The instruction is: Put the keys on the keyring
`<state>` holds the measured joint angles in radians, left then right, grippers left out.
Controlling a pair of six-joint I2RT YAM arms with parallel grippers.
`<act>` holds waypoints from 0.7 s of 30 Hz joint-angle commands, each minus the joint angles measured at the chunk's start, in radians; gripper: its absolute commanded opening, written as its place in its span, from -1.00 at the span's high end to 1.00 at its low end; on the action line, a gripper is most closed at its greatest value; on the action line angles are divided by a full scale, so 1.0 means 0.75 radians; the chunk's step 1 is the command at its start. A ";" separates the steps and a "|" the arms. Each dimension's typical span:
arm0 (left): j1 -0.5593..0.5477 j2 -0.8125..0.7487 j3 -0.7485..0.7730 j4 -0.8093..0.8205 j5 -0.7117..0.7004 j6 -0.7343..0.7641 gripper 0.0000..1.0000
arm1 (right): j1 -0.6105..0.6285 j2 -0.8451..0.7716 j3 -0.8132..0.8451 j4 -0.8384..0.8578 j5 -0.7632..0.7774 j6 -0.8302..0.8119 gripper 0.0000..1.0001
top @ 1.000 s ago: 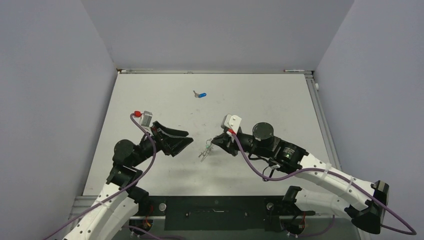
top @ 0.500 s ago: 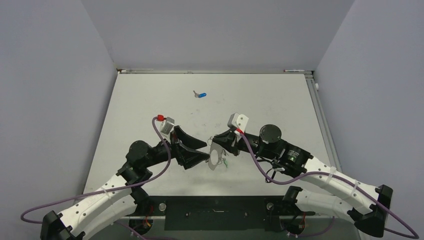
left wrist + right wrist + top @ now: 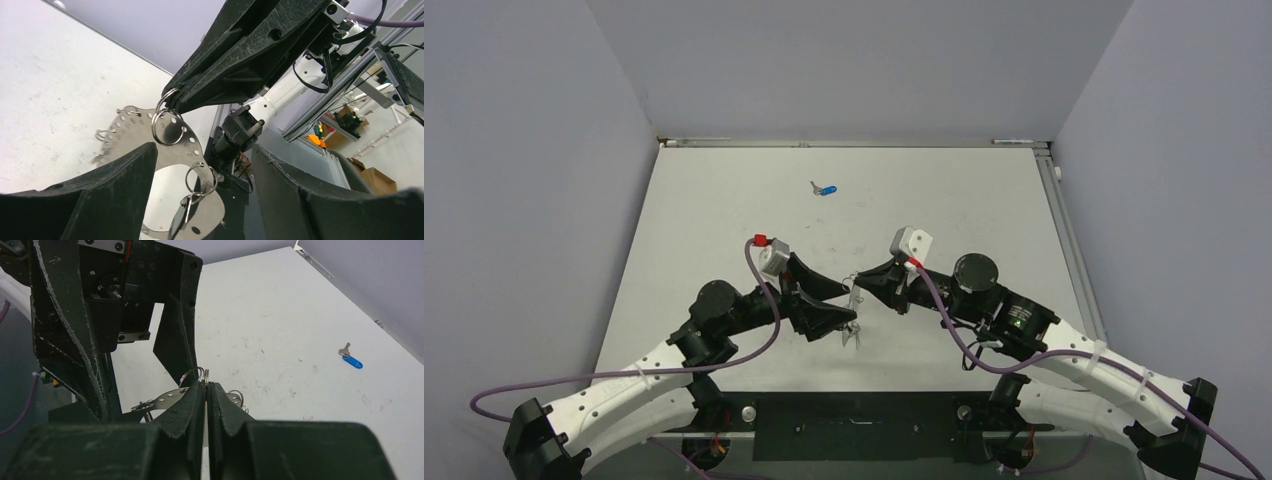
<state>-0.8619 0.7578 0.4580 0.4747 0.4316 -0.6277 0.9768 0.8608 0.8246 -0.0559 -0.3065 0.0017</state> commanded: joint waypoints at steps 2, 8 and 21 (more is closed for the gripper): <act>-0.008 -0.014 0.079 0.048 -0.034 0.075 -0.29 | 0.008 -0.064 0.024 0.101 0.038 0.056 0.90; -0.014 -0.029 0.079 0.030 -0.093 0.115 -0.32 | 0.008 -0.077 0.037 0.086 0.003 0.077 0.90; -0.013 -0.052 0.113 0.058 -0.214 0.234 -0.40 | 0.008 -0.108 0.042 0.043 -0.029 0.080 0.90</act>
<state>-0.8688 0.7048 0.4782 0.4725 0.2947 -0.5011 0.9768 0.7963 0.8246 -0.0681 -0.3054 0.0444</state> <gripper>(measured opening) 0.700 0.056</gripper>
